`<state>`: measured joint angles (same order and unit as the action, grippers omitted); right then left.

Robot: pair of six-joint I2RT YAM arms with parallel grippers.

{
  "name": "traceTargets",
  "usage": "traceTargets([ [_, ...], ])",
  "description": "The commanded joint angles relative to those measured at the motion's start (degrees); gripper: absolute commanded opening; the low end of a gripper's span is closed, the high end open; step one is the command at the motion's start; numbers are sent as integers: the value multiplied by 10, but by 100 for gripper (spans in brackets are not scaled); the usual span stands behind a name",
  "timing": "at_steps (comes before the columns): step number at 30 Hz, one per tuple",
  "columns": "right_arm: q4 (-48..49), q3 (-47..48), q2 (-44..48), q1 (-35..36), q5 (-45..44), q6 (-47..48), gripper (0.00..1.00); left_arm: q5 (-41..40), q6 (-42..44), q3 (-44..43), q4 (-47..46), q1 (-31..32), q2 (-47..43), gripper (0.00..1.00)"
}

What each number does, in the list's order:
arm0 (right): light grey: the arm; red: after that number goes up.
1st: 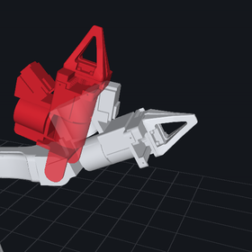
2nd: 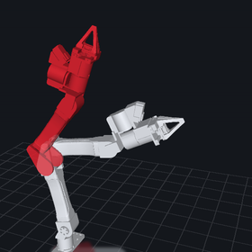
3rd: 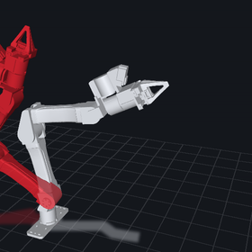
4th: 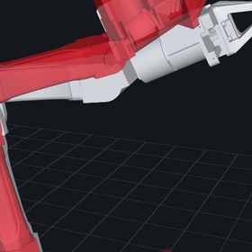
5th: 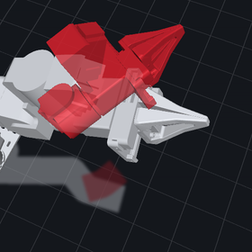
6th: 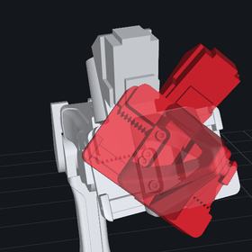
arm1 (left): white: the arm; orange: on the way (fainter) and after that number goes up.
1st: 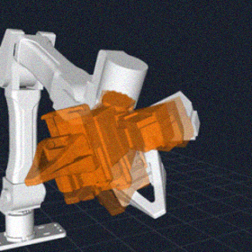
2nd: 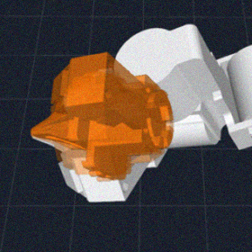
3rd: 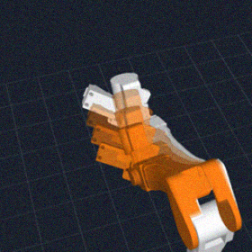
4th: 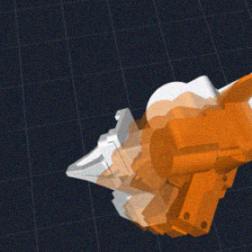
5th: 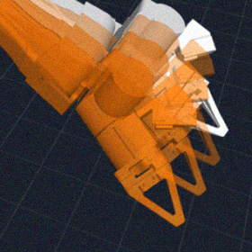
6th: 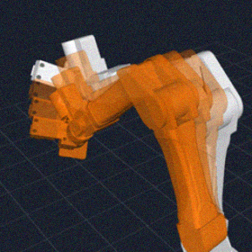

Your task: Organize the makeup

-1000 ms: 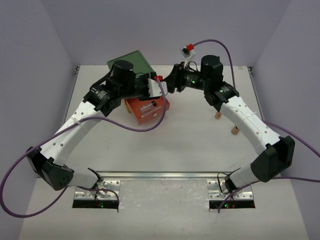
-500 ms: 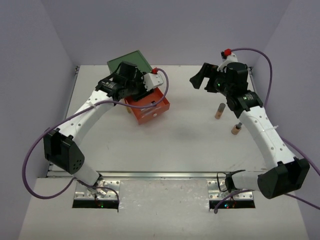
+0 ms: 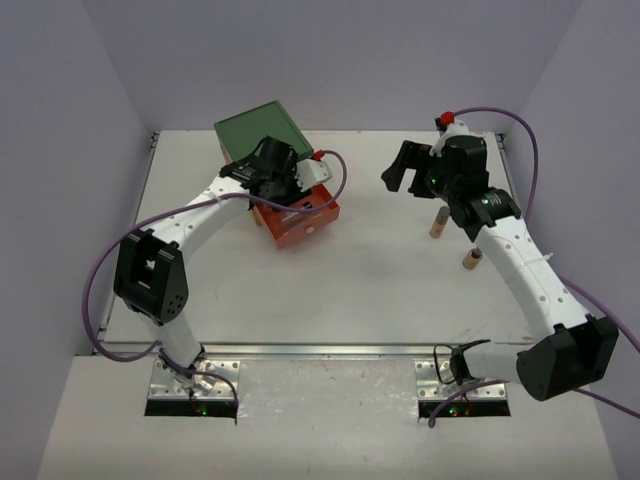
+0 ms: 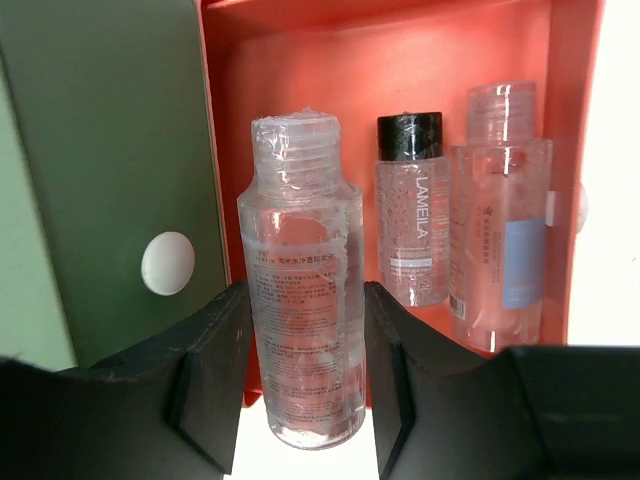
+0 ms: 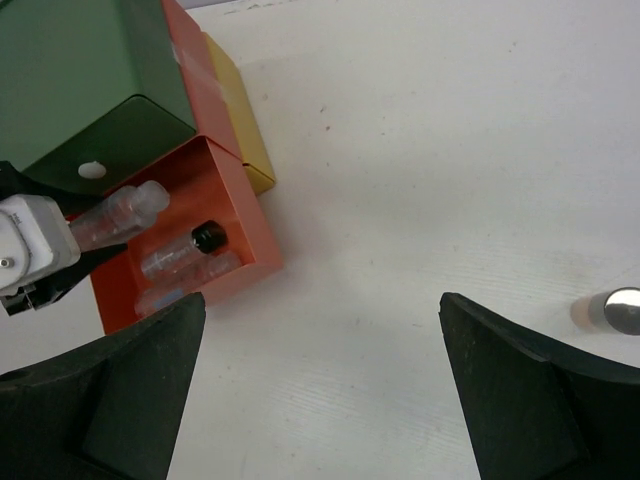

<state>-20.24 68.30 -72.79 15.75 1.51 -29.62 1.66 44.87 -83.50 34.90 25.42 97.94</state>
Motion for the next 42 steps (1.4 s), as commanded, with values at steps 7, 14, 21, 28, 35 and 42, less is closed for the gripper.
traceTargets([
  [7, 13, 9, -5, 1, 55, 11, 99, -35, -17, -17, -38, 11, 6, 58],
  [14, 39, 5, -11, 0, 130, 6, 99, -37, -18, -43, -30, 12, -1, 61],
  [21, 209, -59, -4, 1, 292, -25, 98, -22, -40, -198, -2, 11, -6, 71],
  [28, 140, -62, -57, 86, 245, -8, 50, -45, -87, -328, 16, -95, 71, 82],
  [35, 193, -124, -95, 138, 153, -98, 45, -74, -125, -339, -2, -148, 112, 80],
  [42, 267, -164, -145, 158, 90, -173, 38, -122, -150, -288, -58, -159, 130, 79],
])
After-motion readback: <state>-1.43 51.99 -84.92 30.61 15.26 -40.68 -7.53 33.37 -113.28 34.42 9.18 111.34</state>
